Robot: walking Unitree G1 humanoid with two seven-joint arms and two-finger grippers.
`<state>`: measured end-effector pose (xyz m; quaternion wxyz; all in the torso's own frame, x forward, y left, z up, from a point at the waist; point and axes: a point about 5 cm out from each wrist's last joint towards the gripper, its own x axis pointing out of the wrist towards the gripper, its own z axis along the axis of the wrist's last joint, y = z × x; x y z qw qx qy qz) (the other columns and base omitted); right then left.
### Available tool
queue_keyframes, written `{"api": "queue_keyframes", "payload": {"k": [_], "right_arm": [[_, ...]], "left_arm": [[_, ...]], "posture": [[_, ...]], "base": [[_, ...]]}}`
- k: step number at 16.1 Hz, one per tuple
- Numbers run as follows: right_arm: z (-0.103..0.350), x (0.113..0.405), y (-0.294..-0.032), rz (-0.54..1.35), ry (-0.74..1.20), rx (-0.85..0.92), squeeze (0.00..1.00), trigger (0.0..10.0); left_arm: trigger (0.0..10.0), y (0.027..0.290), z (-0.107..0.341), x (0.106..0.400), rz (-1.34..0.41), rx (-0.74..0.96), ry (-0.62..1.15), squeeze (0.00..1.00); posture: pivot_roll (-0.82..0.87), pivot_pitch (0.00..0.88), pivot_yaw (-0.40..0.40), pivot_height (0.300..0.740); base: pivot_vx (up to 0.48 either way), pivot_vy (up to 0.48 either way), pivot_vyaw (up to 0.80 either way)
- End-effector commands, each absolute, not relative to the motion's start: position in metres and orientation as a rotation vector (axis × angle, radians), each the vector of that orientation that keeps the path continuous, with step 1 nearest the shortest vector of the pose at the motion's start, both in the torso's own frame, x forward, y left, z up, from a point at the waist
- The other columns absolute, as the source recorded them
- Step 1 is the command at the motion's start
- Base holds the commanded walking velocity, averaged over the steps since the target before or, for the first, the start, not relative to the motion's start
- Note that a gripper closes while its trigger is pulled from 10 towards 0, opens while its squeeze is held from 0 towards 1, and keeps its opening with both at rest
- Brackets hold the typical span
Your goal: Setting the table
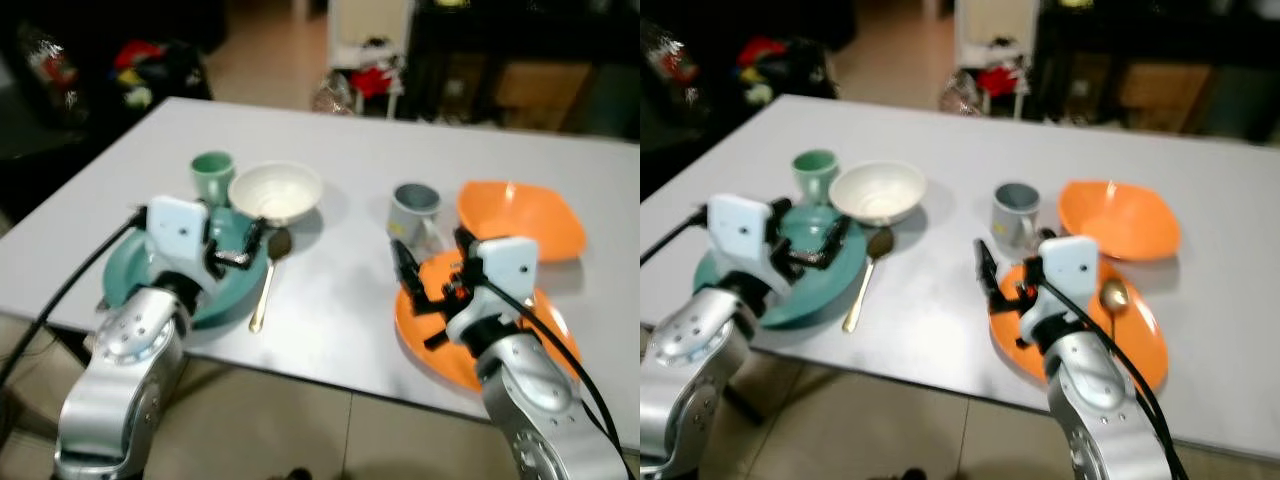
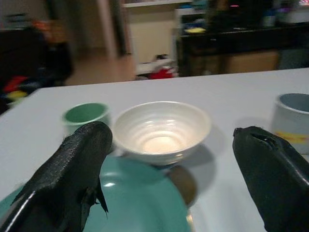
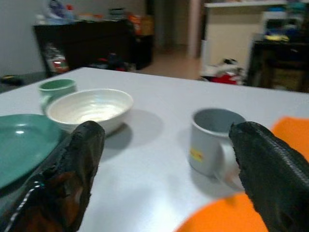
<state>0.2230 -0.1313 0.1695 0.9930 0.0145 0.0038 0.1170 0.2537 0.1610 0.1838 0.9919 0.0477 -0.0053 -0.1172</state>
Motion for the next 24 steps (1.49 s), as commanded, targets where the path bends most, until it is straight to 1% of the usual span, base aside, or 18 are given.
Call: {"api": "queue_keyframes", "payload": {"k": [1, 9, 24], "right_arm": [[0.166, 0.223, -0.135, 0.228, 0.024, 0.049, 1.00, 10.0], [0.157, 0.221, -0.132, 0.252, 0.045, 0.095, 1.00, 10.0], [0.155, 0.225, -0.132, 0.280, 0.033, 0.108, 1.00, 10.0]], "left_arm": [[10.0, 0.158, 0.186, 0.251, -0.248, 0.109, -0.025, 0.00], [10.0, 0.159, 0.186, 0.249, -0.265, 0.122, -0.015, 0.00], [10.0, 0.158, 0.188, 0.252, -0.284, 0.131, -0.013, 0.00]], "posture": [[0.03, 0.000, 0.012, 0.740], [0.04, 0.000, 0.022, 0.740], [0.05, 0.000, 0.025, 0.740]], "base": [[0.000, 0.000, 0.80], [0.000, 0.000, 0.80], [0.000, 0.297, 0.80]]}}
